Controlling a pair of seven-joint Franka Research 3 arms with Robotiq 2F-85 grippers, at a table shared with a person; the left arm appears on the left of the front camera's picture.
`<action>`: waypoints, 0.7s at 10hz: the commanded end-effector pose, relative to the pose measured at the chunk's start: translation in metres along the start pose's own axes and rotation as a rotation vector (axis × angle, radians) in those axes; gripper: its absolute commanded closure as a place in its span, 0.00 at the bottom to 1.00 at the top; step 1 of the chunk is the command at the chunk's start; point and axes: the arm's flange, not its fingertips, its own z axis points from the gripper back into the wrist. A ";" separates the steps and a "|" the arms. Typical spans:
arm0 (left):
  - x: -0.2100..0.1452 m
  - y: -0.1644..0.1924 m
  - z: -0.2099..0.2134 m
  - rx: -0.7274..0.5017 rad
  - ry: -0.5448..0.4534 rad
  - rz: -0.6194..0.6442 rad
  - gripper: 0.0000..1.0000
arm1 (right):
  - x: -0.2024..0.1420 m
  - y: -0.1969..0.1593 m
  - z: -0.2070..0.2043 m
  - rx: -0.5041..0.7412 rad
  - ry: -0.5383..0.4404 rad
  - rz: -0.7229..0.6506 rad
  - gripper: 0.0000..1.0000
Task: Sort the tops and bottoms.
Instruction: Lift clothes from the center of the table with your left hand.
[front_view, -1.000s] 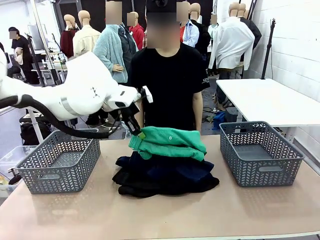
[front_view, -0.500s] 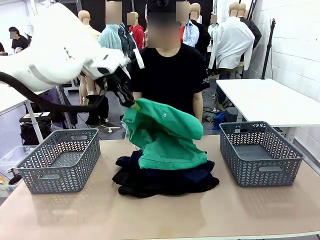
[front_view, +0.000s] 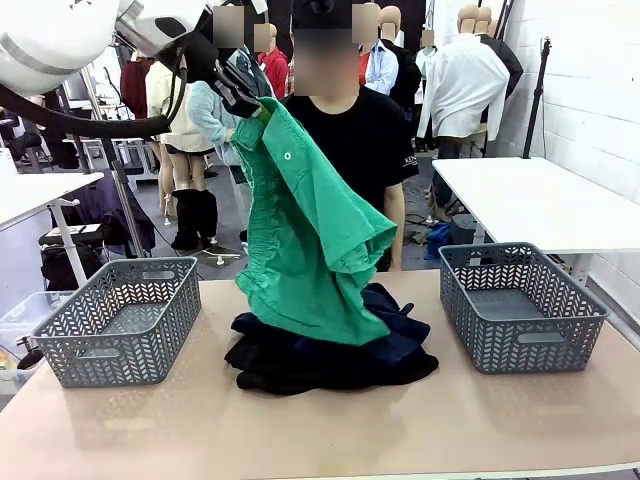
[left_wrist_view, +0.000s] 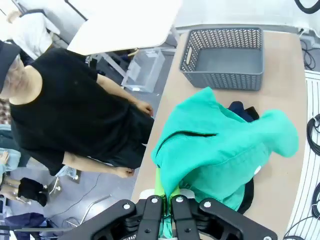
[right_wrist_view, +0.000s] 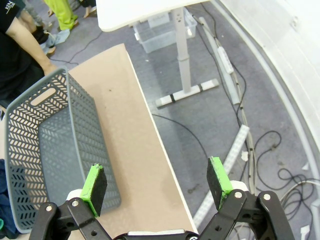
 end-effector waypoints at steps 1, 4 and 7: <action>0.066 0.016 0.052 0.179 -0.109 -0.003 1.00 | -0.001 -0.002 -0.002 0.008 0.004 0.003 0.00; 0.093 0.017 0.087 0.256 -0.153 0.009 1.00 | -0.001 -0.002 -0.002 0.008 0.004 0.003 0.00; 0.094 0.014 0.103 0.250 -0.167 -0.003 1.00 | -0.001 -0.002 -0.002 0.008 0.004 0.003 0.00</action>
